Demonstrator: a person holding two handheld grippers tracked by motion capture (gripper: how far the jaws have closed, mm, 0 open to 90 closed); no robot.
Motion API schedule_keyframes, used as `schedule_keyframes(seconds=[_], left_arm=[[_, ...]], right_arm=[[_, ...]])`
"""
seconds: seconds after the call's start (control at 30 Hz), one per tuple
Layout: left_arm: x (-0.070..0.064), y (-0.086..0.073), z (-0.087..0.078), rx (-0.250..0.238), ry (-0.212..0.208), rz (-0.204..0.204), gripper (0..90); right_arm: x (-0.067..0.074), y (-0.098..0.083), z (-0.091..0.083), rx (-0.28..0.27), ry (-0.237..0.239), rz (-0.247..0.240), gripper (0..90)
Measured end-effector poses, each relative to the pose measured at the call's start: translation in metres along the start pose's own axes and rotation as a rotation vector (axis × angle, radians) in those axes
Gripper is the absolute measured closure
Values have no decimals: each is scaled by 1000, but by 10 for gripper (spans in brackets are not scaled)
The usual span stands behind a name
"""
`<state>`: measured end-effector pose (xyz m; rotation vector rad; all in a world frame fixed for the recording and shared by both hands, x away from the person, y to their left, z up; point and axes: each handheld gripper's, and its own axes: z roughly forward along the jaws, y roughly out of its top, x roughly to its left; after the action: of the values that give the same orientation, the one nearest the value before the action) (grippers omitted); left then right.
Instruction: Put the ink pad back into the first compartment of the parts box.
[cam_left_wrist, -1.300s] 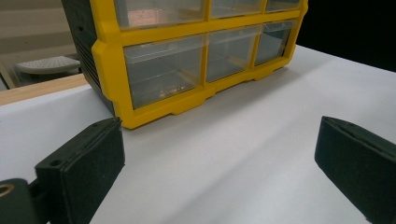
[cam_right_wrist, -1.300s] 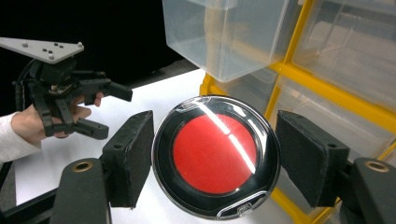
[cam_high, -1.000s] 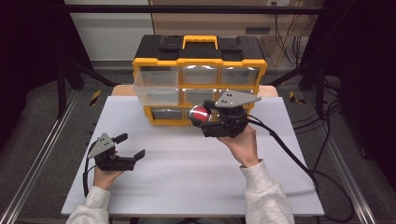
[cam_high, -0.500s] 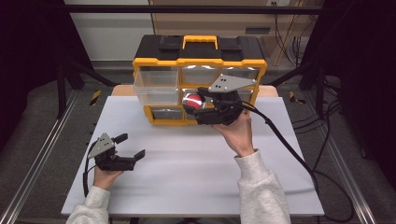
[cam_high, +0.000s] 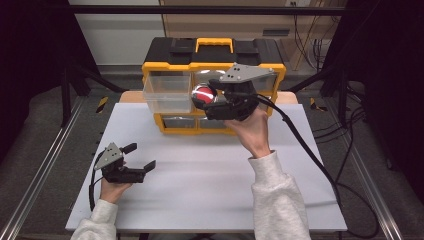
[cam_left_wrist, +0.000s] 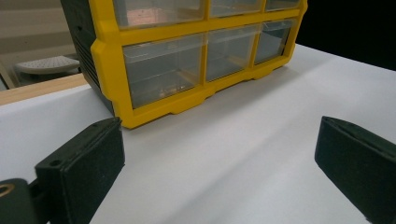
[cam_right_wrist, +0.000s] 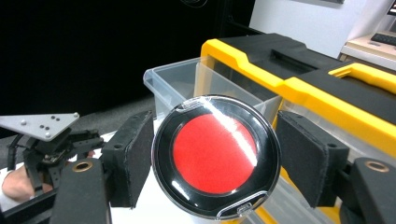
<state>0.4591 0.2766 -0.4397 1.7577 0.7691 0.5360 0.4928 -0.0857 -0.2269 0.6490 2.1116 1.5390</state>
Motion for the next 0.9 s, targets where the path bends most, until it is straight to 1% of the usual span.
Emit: schedule_keyframes(seconds=[0.03,0.13,0.17,0.3,0.4,0.63,0.9], left_arm=[[0,0,0,0,0,-1,13],[0,0,0,-1,0,-1,13],[0,0,0,-1,1,-1,13],[0,0,0,-1,0,-1,13],[0,0,0,-1,-1,-1,13],[0,0,-1,-2,-1,0,13],[1,0,0,0,-2,-3,13]], right_arm=[[0,4,2,1,-2,-6,302],[0,7,4,-2,0,-3,302],[0,11,8,1,-4,-7,302],[-1,16,14,4,-6,-8,302],[-2,18,19,11,-9,-2,302],[-5,22,28,25,-12,-6,302],[-9,28,39,26,-17,-2,301]])
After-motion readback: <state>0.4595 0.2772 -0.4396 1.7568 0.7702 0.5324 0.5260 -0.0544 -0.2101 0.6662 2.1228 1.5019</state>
